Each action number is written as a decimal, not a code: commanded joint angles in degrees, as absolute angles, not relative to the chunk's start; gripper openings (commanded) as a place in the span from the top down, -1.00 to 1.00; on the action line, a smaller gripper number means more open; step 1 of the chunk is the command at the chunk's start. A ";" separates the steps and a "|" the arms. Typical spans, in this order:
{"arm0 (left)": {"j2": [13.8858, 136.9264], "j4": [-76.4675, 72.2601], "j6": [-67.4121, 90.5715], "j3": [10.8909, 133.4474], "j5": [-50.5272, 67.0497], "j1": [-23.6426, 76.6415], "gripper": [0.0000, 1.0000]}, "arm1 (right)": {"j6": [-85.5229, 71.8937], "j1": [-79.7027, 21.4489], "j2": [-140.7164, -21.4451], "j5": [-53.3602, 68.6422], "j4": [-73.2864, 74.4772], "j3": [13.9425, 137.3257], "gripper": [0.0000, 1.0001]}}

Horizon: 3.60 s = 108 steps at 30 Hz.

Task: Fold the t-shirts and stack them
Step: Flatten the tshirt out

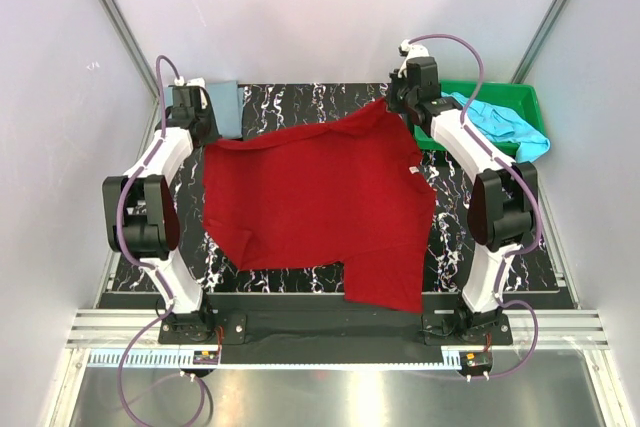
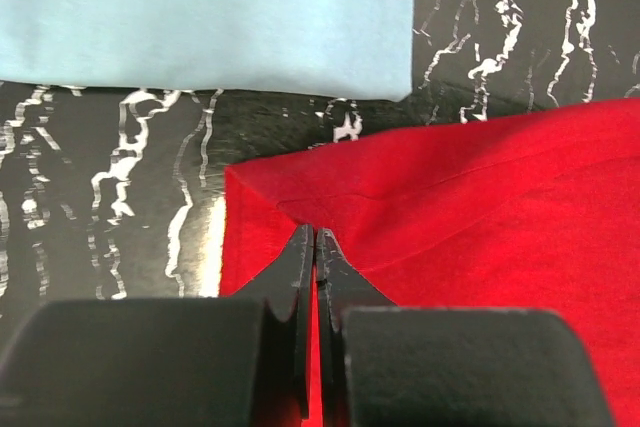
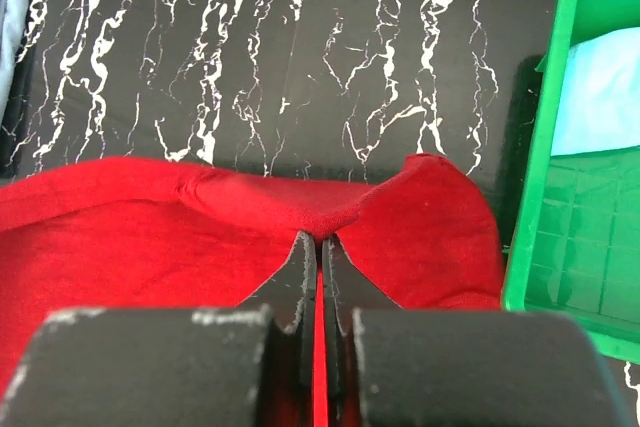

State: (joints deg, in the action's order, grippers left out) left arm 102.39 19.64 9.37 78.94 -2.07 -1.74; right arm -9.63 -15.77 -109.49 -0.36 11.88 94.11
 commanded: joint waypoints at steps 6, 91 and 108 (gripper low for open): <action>98.80 16.26 11.86 80.78 1.76 -2.02 1.00 | -10.28 -13.98 -106.79 1.22 8.35 97.30 1.00; 48.52 37.00 28.65 128.85 0.18 -1.85 1.00 | -21.53 -13.36 -57.22 -0.53 32.25 136.05 1.00; 50.18 26.46 19.69 88.00 -4.48 -1.14 1.00 | -20.04 -13.36 -62.31 -2.90 20.14 105.58 1.00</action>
